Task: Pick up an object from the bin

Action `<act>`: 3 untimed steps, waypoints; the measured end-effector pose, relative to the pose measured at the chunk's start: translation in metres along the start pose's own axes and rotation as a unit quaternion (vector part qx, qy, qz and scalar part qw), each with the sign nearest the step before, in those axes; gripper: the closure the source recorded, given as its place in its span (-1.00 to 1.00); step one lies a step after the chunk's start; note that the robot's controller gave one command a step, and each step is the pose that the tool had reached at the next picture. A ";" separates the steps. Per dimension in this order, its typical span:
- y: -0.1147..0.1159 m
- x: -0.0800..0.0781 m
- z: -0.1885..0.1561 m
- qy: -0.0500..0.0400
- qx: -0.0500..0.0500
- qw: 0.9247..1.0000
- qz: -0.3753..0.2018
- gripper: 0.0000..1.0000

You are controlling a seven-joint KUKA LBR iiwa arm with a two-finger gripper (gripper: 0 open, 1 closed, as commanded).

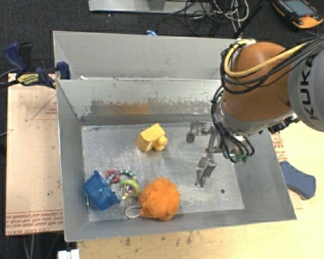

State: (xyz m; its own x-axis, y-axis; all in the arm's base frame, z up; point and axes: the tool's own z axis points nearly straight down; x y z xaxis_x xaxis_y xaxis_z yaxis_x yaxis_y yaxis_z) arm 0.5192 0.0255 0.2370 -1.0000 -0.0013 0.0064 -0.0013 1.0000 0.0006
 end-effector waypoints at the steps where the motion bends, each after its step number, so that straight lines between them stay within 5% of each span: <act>1: 0.000 -0.001 -0.003 -0.004 0.000 1.000 0.000 -1.00; 2: 0.043 0.004 0.115 -0.003 0.000 0.999 -0.047 1.00; 3: 0.043 0.003 0.113 -0.004 0.000 0.999 -0.046 -1.00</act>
Offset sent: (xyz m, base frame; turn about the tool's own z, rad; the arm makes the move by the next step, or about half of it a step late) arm -0.0045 0.0426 -0.1133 -0.0923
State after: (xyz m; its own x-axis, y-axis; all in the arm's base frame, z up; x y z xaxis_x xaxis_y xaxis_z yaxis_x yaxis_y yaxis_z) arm 0.5156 0.0683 0.1236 -0.9957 -0.0928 -0.0027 -0.0928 0.9957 0.0007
